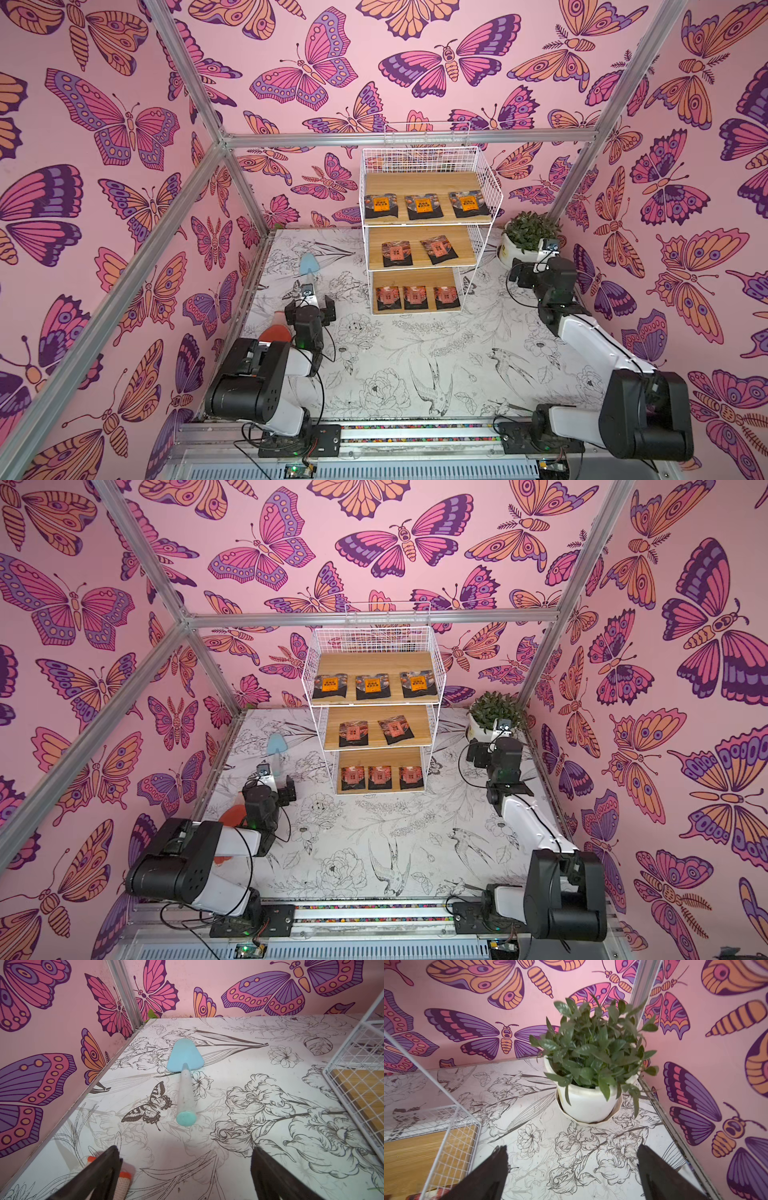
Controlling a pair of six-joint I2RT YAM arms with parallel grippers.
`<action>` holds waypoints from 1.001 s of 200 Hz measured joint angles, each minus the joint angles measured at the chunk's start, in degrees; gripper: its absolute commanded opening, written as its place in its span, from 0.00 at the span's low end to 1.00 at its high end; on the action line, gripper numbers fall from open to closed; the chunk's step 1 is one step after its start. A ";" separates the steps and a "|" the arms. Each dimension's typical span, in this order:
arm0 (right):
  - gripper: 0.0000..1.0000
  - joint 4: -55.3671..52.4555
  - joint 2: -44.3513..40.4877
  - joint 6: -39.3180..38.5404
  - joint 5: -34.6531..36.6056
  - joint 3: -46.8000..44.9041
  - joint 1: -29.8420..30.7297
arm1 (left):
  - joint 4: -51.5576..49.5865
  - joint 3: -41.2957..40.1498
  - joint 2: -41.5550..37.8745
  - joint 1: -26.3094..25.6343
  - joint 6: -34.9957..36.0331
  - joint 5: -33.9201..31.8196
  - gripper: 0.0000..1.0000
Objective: Remove the tea bags from the shelf
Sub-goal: Pick up the tea bag from the shelf.
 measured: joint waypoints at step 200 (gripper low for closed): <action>0.99 -72.67 -3.58 13.75 -4.24 65.22 4.13 | -54.23 22.86 -24.96 -5.38 -8.94 1.88 1.00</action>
